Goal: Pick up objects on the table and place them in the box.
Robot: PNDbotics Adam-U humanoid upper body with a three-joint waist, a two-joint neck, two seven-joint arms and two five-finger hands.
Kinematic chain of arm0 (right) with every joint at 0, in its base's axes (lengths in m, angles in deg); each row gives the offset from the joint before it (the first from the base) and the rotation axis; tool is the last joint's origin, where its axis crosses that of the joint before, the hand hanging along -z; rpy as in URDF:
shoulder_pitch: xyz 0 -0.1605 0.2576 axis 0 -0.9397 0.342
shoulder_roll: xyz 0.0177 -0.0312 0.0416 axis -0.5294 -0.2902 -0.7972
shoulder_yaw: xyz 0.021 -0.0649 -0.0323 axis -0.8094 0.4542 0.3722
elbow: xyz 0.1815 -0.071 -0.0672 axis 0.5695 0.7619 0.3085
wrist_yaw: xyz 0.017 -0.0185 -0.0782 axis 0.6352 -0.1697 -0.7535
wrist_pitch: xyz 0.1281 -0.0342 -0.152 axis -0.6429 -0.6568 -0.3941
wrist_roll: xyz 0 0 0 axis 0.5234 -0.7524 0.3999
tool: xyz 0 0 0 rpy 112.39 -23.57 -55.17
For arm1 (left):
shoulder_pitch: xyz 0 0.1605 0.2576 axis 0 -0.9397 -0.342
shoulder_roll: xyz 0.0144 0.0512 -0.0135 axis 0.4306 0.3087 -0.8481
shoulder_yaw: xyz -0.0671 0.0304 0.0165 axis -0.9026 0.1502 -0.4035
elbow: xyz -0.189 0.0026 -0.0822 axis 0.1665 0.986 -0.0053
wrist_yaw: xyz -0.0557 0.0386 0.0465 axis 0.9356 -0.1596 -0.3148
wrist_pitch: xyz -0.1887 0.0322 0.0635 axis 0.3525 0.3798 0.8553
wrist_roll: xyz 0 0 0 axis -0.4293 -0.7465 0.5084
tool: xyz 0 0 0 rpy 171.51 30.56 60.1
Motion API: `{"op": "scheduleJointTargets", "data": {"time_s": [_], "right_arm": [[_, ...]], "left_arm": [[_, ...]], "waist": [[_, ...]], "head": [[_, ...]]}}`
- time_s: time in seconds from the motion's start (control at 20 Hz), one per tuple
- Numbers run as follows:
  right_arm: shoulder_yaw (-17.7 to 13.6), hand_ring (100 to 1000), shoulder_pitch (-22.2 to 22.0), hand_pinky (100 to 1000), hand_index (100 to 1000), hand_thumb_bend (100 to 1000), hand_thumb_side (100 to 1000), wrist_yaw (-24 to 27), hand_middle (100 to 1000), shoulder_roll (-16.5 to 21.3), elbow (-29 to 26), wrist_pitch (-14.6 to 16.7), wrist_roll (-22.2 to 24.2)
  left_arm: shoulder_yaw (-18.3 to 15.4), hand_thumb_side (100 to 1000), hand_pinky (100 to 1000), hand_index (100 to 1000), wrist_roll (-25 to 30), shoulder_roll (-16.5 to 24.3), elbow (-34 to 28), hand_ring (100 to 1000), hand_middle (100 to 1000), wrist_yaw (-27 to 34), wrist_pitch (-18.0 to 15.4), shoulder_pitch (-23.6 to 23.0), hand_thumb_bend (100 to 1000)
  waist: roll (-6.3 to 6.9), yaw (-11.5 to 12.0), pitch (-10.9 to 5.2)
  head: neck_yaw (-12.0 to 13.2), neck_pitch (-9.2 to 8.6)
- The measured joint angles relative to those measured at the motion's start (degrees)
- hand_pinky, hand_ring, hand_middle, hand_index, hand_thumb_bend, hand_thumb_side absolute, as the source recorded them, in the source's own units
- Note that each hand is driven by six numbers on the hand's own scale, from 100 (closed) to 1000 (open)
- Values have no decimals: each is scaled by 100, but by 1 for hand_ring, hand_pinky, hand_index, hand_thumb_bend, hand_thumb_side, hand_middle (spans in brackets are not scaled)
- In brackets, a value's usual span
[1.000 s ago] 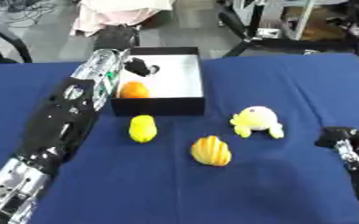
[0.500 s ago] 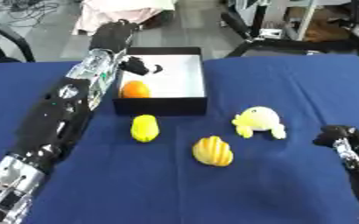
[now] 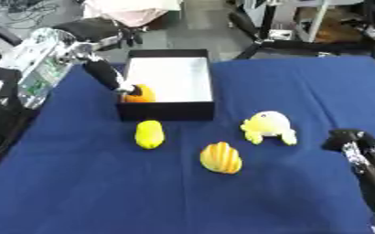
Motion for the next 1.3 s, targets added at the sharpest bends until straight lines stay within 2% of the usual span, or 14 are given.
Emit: {"op": "scheduleJointTargets", "data": {"time_s": [0.2,0.35,0.5,0.7,1.1,1.3], "right_arm": [[0,581,2,696,657,100,611,0,535,14,2,0,0],[0,581,3,696,657,100,612,0,535,32,2,0,0],[0,581,3,696,657,100,611,0,535,39,3,-1,1],[0,581,4,696,657,100,611,0,535,39,4,0,3],[2,580,5,697,657,100,610,0,535,39,4,-2,9],[4,580,6,697,657,100,610,0,535,39,4,-7,16]], "left_arm": [[341,321,830,874,610,110,-161,718,734,320,32,-90,443],[581,309,830,875,716,76,71,719,735,251,-43,-137,398],[685,288,823,870,753,-96,418,712,730,38,-129,-176,355],[674,292,819,872,686,-366,733,708,728,-270,-175,-177,365],[678,305,822,886,-86,-775,1058,717,747,-803,-57,-216,396],[708,298,812,885,-109,-930,1220,707,746,-925,-50,-218,406]], "waist": [[0,-12,0],[0,-26,0],[0,-26,0],[0,-25,0],[0,-28,0],[0,-30,0]], "head": [[-20,0],[-22,0],[-27,0],[-34,0],[-68,0],[-69,0]]}}
